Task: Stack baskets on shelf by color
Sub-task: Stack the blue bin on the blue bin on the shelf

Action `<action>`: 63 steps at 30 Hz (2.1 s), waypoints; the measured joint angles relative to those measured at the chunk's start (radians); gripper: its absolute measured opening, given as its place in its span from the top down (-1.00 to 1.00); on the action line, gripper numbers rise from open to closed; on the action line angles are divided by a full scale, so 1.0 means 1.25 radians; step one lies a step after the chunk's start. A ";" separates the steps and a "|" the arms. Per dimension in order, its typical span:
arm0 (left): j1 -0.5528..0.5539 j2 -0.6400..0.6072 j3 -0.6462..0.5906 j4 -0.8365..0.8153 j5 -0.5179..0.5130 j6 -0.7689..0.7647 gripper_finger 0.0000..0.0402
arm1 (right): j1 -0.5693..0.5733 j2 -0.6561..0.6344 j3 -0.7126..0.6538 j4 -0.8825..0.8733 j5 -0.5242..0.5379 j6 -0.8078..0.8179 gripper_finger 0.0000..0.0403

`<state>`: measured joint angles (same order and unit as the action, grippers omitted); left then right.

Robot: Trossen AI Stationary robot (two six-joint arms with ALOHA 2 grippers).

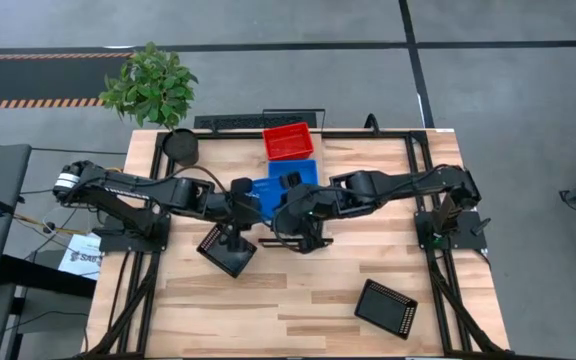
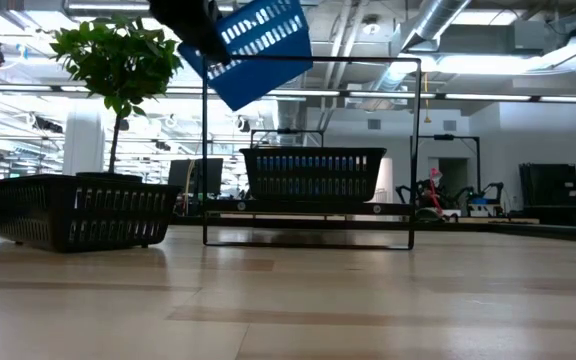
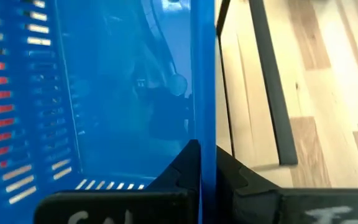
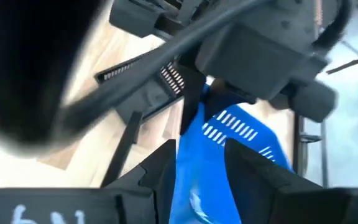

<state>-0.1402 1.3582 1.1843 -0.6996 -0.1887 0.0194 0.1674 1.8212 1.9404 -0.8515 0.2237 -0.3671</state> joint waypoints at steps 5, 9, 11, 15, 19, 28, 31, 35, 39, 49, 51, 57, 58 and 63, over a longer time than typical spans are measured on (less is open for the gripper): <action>0.000 0.000 0.000 0.040 -0.001 0.012 1.00 | 0.000 0.000 0.000 -0.037 -0.013 0.011 0.22; 0.000 0.000 0.000 0.060 0.000 0.017 1.00 | -0.005 0.000 0.000 -0.060 -0.013 0.041 0.21; 0.000 0.000 0.000 0.064 0.012 0.017 1.00 | -0.011 0.000 0.000 -0.074 -0.013 0.059 0.21; 0.000 0.000 0.000 0.091 0.026 0.018 1.00 | -0.021 -0.001 0.000 -0.101 -0.013 0.083 0.27; 0.000 0.000 0.000 0.107 0.025 0.027 1.00 | -0.027 0.000 0.000 -0.106 -0.013 0.102 0.37; 0.000 0.000 0.000 0.131 0.022 0.043 1.00 | -0.026 0.000 0.000 -0.136 -0.013 0.105 0.74; 0.000 0.000 0.000 0.139 0.019 0.054 1.00 | -0.026 0.000 0.000 -0.142 -0.013 0.104 0.93; -0.001 0.000 0.000 0.146 -0.009 0.064 0.99 | -0.026 -0.001 0.000 -0.142 -0.006 0.109 0.94; -0.003 -0.002 0.001 0.171 -0.014 0.098 0.83 | -0.024 0.000 0.000 -0.126 -0.003 0.108 0.97; -0.051 -0.103 0.001 0.130 -0.145 0.114 -0.07 | -0.055 0.000 0.000 -0.134 0.010 0.075 0.99; -0.065 -0.145 0.001 0.121 -0.182 0.099 -0.20 | -0.077 0.000 0.000 -0.135 0.012 0.067 0.99; -0.114 -0.300 0.001 0.111 -0.228 0.056 -0.33 | -0.159 -0.028 -0.001 -0.124 0.007 0.022 0.99; -0.121 -0.325 0.001 0.111 -0.230 0.047 -0.33 | -0.173 -0.038 -0.001 -0.125 -0.003 0.016 0.99; -0.156 -0.431 0.001 0.111 -0.221 0.015 -0.30 | -0.241 -0.146 -0.112 -0.019 -0.082 -0.010 0.99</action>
<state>-0.3358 0.8199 1.1851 -0.5613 -0.4652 0.0384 -0.1336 1.6393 1.7998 -0.8757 0.1210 -0.3794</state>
